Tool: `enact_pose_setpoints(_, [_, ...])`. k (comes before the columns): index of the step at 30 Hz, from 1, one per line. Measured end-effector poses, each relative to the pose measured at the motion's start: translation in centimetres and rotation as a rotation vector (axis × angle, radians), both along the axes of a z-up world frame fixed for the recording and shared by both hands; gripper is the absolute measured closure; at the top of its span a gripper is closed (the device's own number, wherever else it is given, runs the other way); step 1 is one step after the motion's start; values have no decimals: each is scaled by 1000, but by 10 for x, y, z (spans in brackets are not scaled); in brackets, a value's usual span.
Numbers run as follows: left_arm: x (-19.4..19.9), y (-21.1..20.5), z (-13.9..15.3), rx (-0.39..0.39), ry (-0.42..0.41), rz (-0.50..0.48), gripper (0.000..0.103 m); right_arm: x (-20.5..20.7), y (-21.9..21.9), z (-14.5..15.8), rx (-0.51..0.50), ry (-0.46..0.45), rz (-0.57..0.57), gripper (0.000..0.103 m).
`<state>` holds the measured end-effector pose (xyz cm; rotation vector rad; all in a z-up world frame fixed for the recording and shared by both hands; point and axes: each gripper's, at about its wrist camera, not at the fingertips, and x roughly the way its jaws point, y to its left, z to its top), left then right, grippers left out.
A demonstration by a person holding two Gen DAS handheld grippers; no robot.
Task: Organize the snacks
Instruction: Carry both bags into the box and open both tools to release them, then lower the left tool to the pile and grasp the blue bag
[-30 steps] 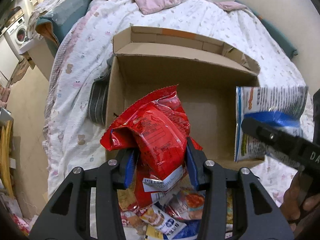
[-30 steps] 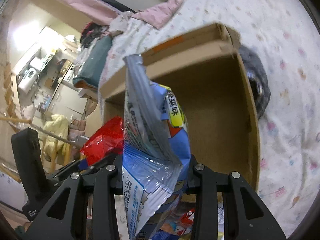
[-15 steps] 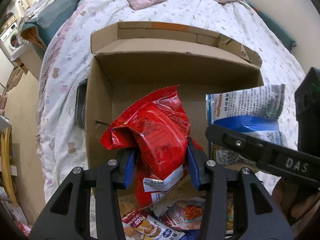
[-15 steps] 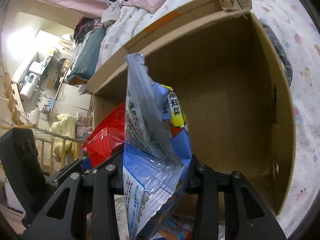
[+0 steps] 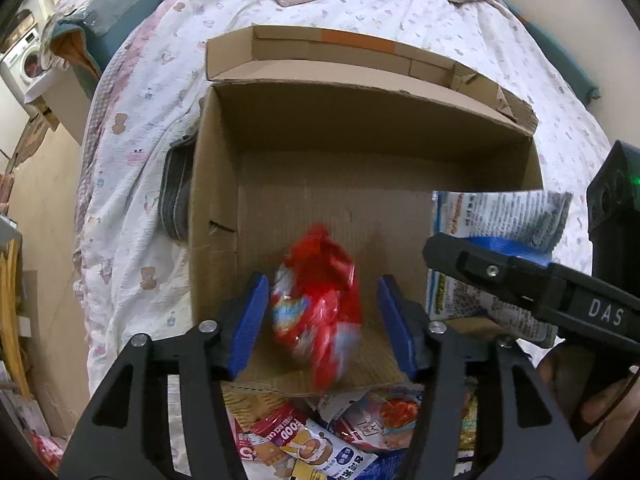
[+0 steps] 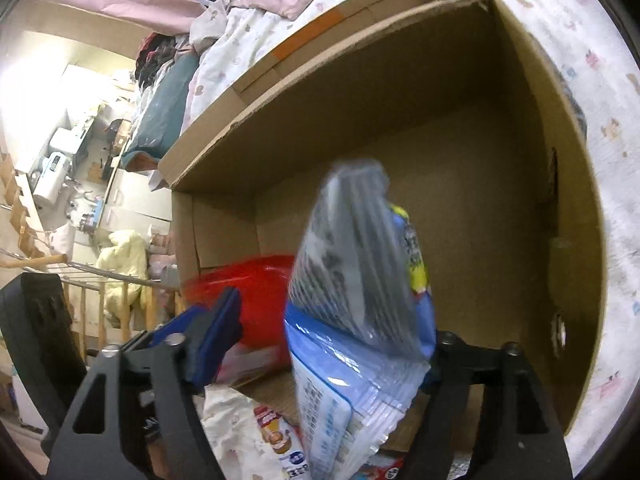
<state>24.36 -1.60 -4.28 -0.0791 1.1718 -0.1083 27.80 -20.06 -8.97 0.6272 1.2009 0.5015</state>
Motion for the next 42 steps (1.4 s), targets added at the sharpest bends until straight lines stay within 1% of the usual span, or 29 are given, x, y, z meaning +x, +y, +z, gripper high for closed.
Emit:
enact_pose_setpoints(1, [0, 1, 1, 1, -7, 0, 34, 0, -1, 1, -9, -4, -4, 21])
enact_pose_setpoints(3, [-2, 2, 7, 6, -35, 1, 24, 0, -5, 2, -27, -14, -23, 13])
enact_pose_setpoints(4, [-2, 3, 10, 12, -48, 3, 20, 0, -8, 4, -39, -26, -35, 13])
enact_pose_setpoints(6, [-3, 4, 15, 22, -68, 6, 17, -1, -11, 10, -75, -61, -45, 12])
enact_pose_setpoints(9, [-5, 6, 19, 19, -85, 5, 17, -2, -14, 24, -128, -133, -43, 12])
enact_pose_setpoints(11, [-6, 7, 20, 27, -89, 9, 17, -2, -15, 29, -134, -153, -42, 12])
enact_pose_setpoints(13, [-6, 7, 20, 23, -85, 9, 17, -2, -15, 29, -121, -144, -37, 12])
enact_pose_setpoints(17, [-6, 8, 18, 17, -77, 9, 17, 1, -12, 24, -133, -127, -17, 12])
enact_pose_setpoints(24, [-9, 4, 20, 26, -100, 5, 17, -3, -9, 27, -152, -135, 11, 12])
enact_pose_setpoints(28, [-13, 6, 22, 33, -115, 25, 17, -9, -13, 31, -136, -136, 2, 12])
enact_pose_setpoints(34, [-30, 12, 31, 16, -141, 49, 17, -30, -20, 45, -144, -164, -8, 12])
enact_pose_setpoints(39, [-48, 11, 41, 48, -191, 45, 17, -53, -22, 56, -146, -181, -6, 12])
enact_pose_setpoints(41, [-53, 5, 44, 77, -191, 20, 17, -62, -21, 59, -156, -193, -1, 12])
enact_pose_setpoints(42, [-56, 3, 45, 77, -189, 11, 17, -65, -20, 59, -161, -194, -1, 12])
